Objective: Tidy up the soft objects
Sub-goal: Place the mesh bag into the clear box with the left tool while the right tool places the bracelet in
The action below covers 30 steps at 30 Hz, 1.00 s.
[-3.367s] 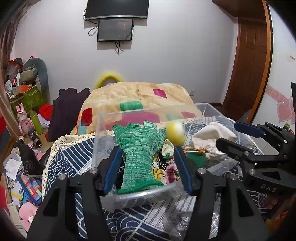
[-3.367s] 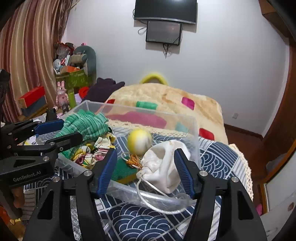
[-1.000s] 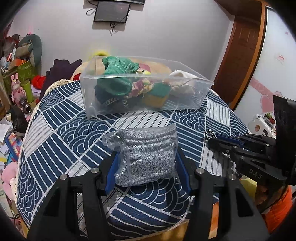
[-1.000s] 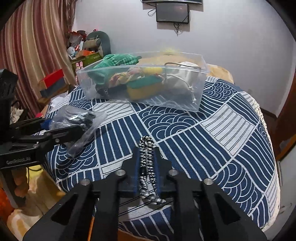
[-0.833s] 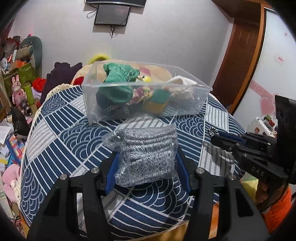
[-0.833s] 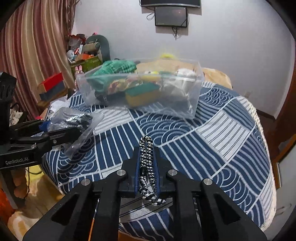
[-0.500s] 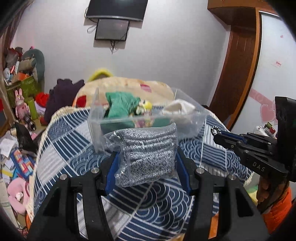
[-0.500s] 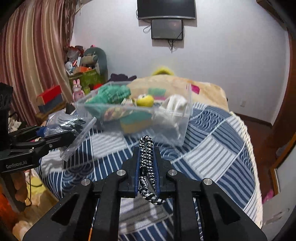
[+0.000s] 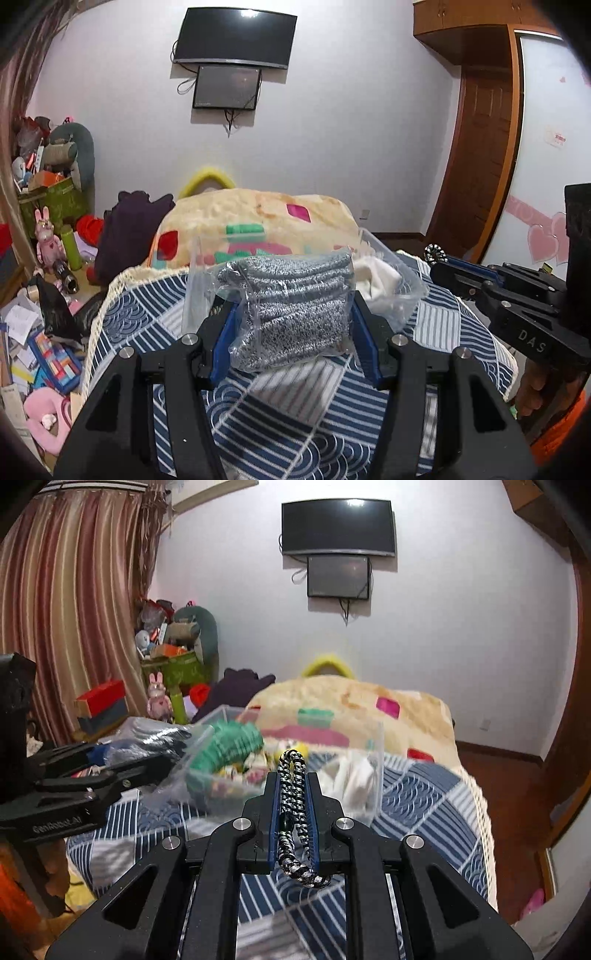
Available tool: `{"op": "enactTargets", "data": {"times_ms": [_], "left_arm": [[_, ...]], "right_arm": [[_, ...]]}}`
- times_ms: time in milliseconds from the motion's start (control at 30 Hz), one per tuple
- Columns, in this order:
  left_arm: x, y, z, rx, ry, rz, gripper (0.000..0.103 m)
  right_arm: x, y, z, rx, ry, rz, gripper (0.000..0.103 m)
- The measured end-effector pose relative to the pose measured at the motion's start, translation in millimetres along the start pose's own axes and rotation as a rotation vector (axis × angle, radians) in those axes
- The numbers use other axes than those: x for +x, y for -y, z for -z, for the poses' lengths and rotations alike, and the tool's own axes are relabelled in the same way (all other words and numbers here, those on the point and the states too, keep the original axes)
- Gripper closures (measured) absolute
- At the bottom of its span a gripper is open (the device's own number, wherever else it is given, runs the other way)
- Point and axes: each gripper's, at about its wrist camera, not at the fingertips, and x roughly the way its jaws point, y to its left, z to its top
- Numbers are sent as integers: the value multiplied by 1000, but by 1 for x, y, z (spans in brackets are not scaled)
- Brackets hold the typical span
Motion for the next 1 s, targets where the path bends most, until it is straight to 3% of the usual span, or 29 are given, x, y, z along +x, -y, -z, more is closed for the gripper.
{"op": "enactTargets", "data": {"times_ms": [467, 1000], "left_arm": [[40, 0, -23, 0, -21, 11, 47], [114, 4, -14, 24, -172, 26, 47]], "right_arm": [[29, 4, -26, 5, 22, 19, 91], [82, 21, -11, 54, -114, 34, 91]]}}
